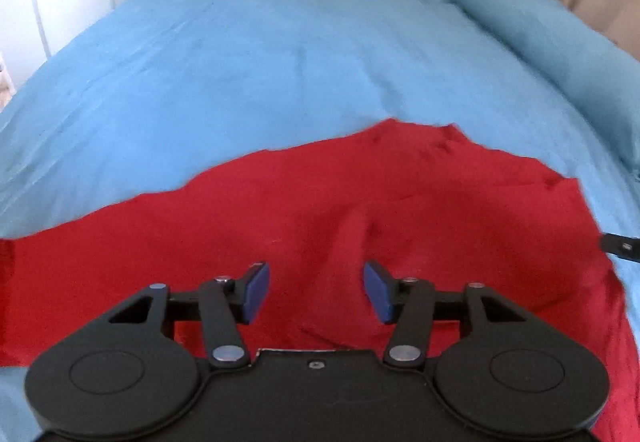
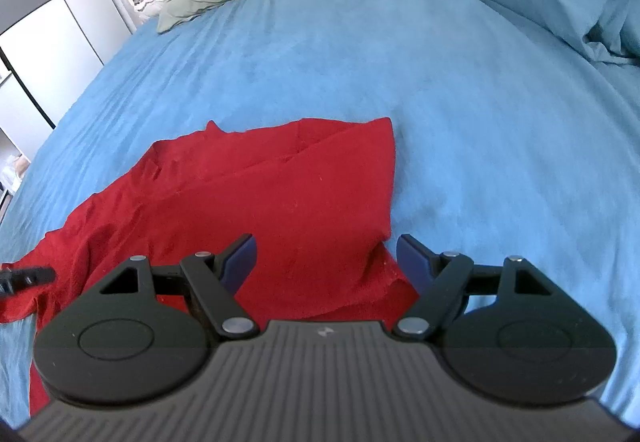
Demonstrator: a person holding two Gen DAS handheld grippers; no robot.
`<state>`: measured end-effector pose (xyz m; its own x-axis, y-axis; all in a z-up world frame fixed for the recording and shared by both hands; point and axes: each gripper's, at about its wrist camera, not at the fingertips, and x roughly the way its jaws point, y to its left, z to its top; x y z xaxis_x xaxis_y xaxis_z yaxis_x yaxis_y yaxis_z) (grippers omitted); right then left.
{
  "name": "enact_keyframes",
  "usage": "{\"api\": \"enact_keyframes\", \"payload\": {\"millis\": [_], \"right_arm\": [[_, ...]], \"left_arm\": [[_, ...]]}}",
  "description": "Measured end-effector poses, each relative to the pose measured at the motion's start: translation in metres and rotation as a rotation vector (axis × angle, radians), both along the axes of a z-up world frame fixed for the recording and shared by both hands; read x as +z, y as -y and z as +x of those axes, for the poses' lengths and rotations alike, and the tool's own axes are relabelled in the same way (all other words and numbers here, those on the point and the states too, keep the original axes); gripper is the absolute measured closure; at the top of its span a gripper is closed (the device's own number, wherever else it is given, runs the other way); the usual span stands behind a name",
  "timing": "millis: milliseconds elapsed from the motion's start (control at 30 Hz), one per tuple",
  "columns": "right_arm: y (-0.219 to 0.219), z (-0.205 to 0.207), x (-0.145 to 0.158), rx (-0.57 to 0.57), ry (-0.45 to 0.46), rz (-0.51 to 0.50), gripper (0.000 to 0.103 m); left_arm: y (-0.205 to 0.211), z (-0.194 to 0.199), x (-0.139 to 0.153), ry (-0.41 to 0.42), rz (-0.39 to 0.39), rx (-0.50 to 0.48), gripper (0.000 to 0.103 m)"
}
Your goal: Fold small clothes
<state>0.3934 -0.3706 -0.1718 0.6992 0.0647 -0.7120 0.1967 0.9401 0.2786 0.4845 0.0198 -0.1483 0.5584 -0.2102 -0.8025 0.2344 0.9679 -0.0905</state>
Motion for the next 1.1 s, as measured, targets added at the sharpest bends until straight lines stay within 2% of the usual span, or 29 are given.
{"api": "enact_keyframes", "payload": {"millis": [100, 233, 300, 367, 400, 633, 767, 900, 1000, 1033, 1100], "right_arm": [[0.001, 0.000, -0.001, -0.003, -0.002, 0.002, 0.010], [-0.001, 0.000, 0.001, -0.008, 0.000, 0.004, 0.010], [0.000, 0.000, 0.001, -0.007, -0.002, 0.004, 0.010], [-0.001, 0.000, 0.001, -0.007, -0.003, 0.005, 0.010], [-0.001, 0.000, 0.001, -0.007, -0.001, 0.006, 0.010], [-0.001, -0.001, 0.000, -0.009, 0.004, 0.003, 0.010], [-0.002, -0.003, -0.001, -0.016, 0.002, 0.009, 0.010], [-0.002, -0.003, 0.000, -0.017, 0.001, 0.014, 0.010], [-0.001, -0.002, 0.000, -0.016, 0.001, 0.014, 0.010], [-0.001, -0.002, 0.000, -0.016, 0.001, 0.014, 0.010], [-0.001, -0.002, 0.000, -0.016, 0.001, 0.014, 0.010]], "left_arm": [[0.001, 0.008, -0.010, -0.061, -0.034, -0.019, 0.050], [0.020, 0.002, -0.019, -0.085, 0.041, -0.085, 0.069], [0.021, -0.001, -0.023, -0.081, 0.066, -0.085, 0.071], [0.022, -0.002, -0.024, -0.066, 0.088, -0.070, 0.092], [0.022, -0.002, -0.024, -0.069, 0.099, -0.070, 0.094], [0.023, 0.000, -0.028, -0.074, 0.136, -0.072, 0.091], [0.026, -0.004, -0.028, -0.080, 0.136, -0.097, 0.079], [0.029, -0.006, -0.031, -0.088, 0.139, -0.101, 0.077], [0.029, -0.006, -0.032, -0.083, 0.132, -0.100, 0.082], [0.029, -0.006, -0.031, -0.077, 0.135, -0.101, 0.097], [0.029, -0.005, -0.027, -0.067, 0.149, -0.102, 0.099]]}}
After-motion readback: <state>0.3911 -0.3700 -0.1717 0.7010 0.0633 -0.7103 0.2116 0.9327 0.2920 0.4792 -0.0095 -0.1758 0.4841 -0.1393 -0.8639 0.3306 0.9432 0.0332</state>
